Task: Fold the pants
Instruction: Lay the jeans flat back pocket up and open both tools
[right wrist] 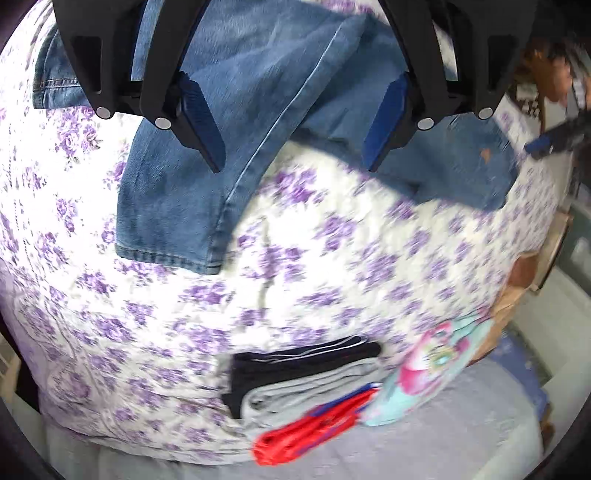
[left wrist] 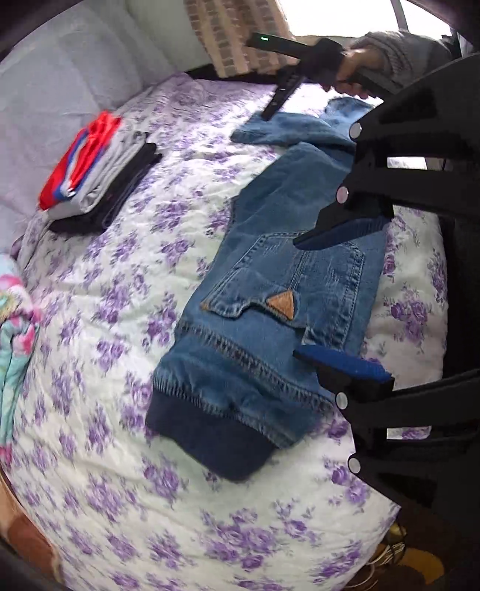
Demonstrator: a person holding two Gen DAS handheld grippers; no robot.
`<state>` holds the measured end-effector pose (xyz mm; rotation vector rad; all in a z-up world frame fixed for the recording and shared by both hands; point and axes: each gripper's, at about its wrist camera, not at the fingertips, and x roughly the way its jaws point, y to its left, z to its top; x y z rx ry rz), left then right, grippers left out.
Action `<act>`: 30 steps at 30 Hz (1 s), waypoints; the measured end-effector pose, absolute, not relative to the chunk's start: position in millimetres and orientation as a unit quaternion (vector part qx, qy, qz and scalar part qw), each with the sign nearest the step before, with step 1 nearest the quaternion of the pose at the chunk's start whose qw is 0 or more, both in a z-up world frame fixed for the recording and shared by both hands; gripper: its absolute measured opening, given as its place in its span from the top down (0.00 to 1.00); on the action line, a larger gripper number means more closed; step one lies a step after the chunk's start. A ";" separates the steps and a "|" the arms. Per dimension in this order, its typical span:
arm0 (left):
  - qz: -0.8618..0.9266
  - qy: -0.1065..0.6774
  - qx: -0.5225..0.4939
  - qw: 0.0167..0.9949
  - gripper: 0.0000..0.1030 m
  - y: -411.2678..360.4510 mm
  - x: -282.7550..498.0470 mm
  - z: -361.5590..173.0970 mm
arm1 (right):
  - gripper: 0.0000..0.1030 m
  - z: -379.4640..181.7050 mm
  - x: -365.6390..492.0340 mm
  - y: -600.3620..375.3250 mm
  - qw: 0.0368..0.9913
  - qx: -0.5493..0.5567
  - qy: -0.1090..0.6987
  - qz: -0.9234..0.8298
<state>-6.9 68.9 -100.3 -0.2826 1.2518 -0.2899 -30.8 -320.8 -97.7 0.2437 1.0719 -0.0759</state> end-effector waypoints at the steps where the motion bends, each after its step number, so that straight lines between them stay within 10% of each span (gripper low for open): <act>1: -0.128 0.584 -0.091 0.796 0.47 53.6 -3.8 -103.5 | 0.25 -105.2 -22.0 -316.6 0.851 0.101 0.512 -0.062; 5: -0.114 0.566 0.042 0.815 0.18 17.8 -2.9 -113.2 | 0.26 -136.1 -4.8 -307.2 0.826 0.070 0.543 -0.134; 13: -0.139 0.600 0.048 0.787 0.11 28.2 7.8 -142.8 | 0.29 -172.3 -9.2 -304.7 0.825 0.048 0.540 -0.156; 18: -0.153 0.603 0.080 0.779 0.05 18.4 8.4 -151.8 | 0.87 -158.6 -37.5 -349.5 0.834 0.187 0.505 -0.124; 25: -0.167 0.587 0.111 0.785 0.05 17.2 0.9 -153.0 | 0.90 -96.5 -150.7 -406.5 0.854 0.372 0.346 -0.116; 30: -0.165 0.587 0.119 0.783 0.05 16.5 -1.5 -153.4 | 0.85 -150.6 -273.1 -441.1 0.791 0.469 0.333 -0.210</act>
